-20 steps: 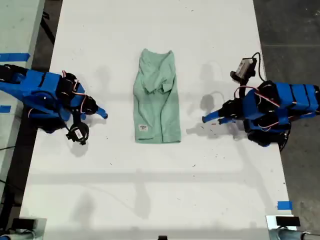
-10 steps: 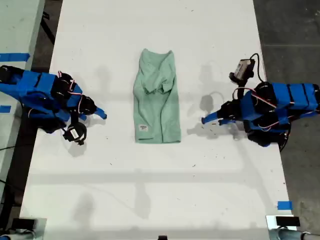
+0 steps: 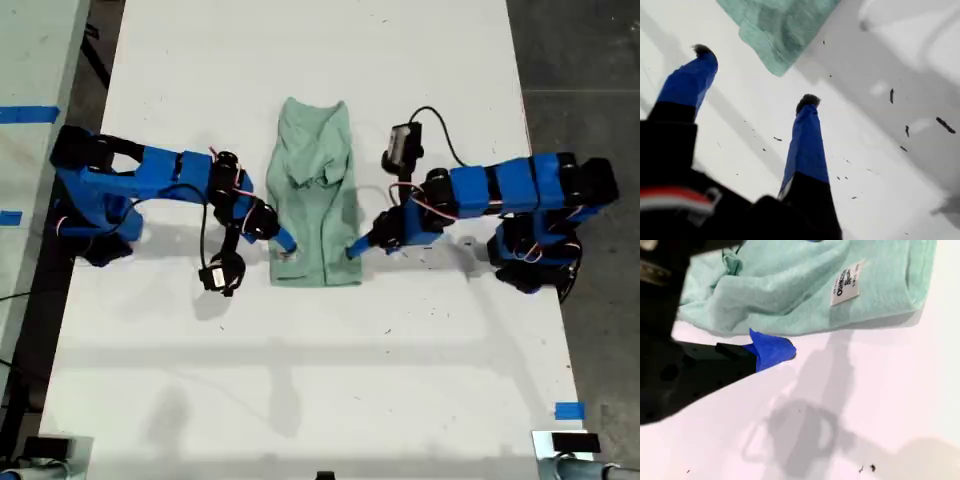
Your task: Fold tshirt
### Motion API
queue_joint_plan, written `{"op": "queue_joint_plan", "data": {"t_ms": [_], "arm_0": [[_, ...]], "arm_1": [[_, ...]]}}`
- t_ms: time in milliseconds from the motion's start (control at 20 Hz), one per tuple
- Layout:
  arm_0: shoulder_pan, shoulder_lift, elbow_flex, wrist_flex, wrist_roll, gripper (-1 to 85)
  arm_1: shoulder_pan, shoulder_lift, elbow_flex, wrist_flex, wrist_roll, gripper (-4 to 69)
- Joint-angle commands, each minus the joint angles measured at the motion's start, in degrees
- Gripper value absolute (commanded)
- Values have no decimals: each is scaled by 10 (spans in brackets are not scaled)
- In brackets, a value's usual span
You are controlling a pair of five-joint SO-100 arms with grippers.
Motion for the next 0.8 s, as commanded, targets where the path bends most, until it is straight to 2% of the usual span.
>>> {"op": "queue_joint_plan", "data": {"t_ms": [0,150,250,350,450,500,600,750], "arm_0": [[-9,-77,-107,-12,12,300],[-6,-170,-180,-3,9,283],[-6,-201,-194,-3,-4,220],[-3,-213,-196,-3,-14,114],[-1,-221,-197,-4,-18,23],[0,-223,-197,-4,-19,1],[5,-227,-197,-9,-25,1],[27,-227,-226,-12,-27,0]], "arm_1": [[-18,-119,-135,1,-15,316],[-22,-263,-252,26,-20,315],[-18,-341,-296,26,-18,276],[-15,-394,-313,26,-8,198],[-14,-425,-327,29,1,87],[-16,-438,-336,29,2,44],[-21,-450,-348,31,4,-19],[-38,-439,-358,39,3,-19]]}}
